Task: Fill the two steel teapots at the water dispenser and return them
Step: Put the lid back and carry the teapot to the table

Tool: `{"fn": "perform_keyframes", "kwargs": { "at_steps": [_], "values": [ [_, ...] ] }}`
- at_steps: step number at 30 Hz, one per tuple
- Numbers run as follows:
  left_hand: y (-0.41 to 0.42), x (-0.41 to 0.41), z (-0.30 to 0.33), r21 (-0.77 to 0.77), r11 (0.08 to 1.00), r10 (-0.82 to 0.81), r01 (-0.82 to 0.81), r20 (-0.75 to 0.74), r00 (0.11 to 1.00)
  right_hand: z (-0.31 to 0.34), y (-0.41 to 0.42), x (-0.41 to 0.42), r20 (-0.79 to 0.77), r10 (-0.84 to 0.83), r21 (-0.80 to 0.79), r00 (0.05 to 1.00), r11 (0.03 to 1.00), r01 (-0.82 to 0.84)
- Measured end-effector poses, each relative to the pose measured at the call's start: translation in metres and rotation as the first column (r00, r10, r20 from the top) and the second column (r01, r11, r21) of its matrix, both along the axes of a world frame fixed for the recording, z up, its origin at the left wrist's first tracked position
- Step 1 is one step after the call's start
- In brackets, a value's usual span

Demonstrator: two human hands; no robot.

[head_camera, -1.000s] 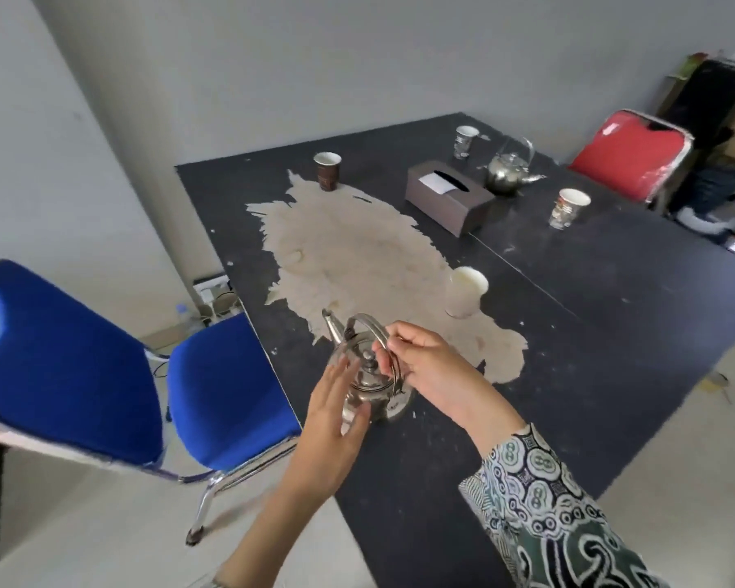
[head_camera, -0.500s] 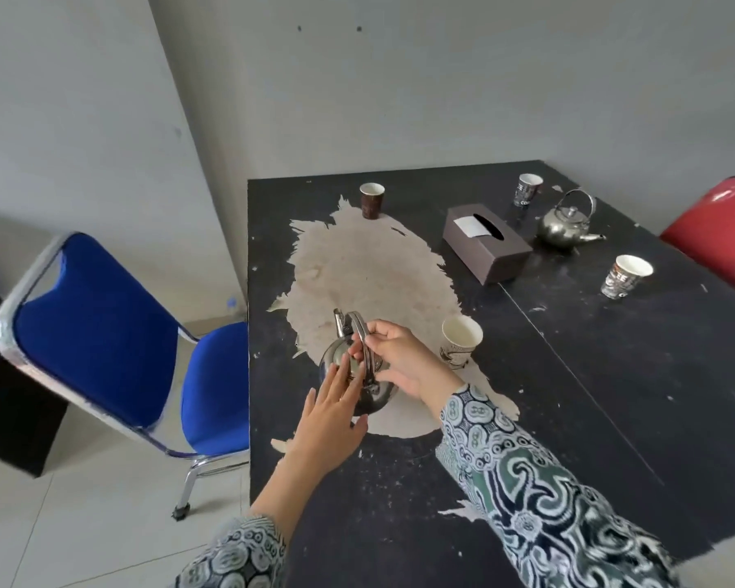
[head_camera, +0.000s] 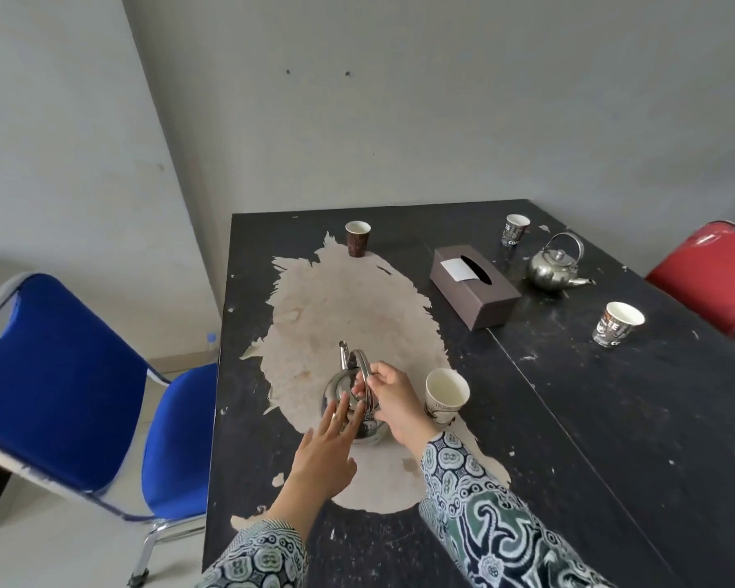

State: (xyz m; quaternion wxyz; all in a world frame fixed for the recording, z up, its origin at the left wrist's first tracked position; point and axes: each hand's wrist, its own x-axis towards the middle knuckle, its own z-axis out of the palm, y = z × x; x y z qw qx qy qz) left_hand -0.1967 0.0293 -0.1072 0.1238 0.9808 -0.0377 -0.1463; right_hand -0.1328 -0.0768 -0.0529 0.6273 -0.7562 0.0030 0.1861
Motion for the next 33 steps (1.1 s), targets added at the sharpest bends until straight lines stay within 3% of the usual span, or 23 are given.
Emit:
{"fn": "perform_keyframes", "kwargs": {
  "at_steps": [4,8,11,19,27,30,33],
  "values": [
    [0.002,0.038,0.0,0.008,1.0,-0.002,0.002,0.0,1.0,-0.015,-0.002,0.025,0.15,-0.049,-0.041,0.987,0.998,0.056],
    [0.002,0.073,-0.003,0.021,1.0,-0.019,0.018,0.045,0.999,-0.044,0.005,0.037,0.375,-0.156,-0.196,0.914,0.95,0.242],
    [0.0,0.1,-0.008,0.011,1.0,-0.028,0.028,0.085,0.996,-0.069,0.013,0.038,0.354,-0.227,-0.187,0.907,0.933,0.306],
    [-0.012,0.168,-0.01,0.015,0.999,-0.033,0.032,0.073,0.997,-0.109,0.016,0.081,0.427,-0.132,-0.194,0.895,0.953,0.233],
    [-0.017,0.222,-0.012,0.072,0.997,-0.01,0.005,0.076,0.997,-0.114,0.016,0.136,0.322,-0.184,-0.026,0.929,0.979,0.203],
    [-0.018,0.229,-0.013,0.054,0.998,0.005,-0.009,0.069,0.998,-0.117,0.016,0.14,0.27,-0.277,-0.014,0.922,0.956,0.291],
    [-0.015,0.233,-0.014,-0.023,1.0,-0.003,0.004,0.057,0.998,-0.113,0.016,0.144,0.243,-0.268,-0.007,0.932,0.96,0.278]
  ]
}}
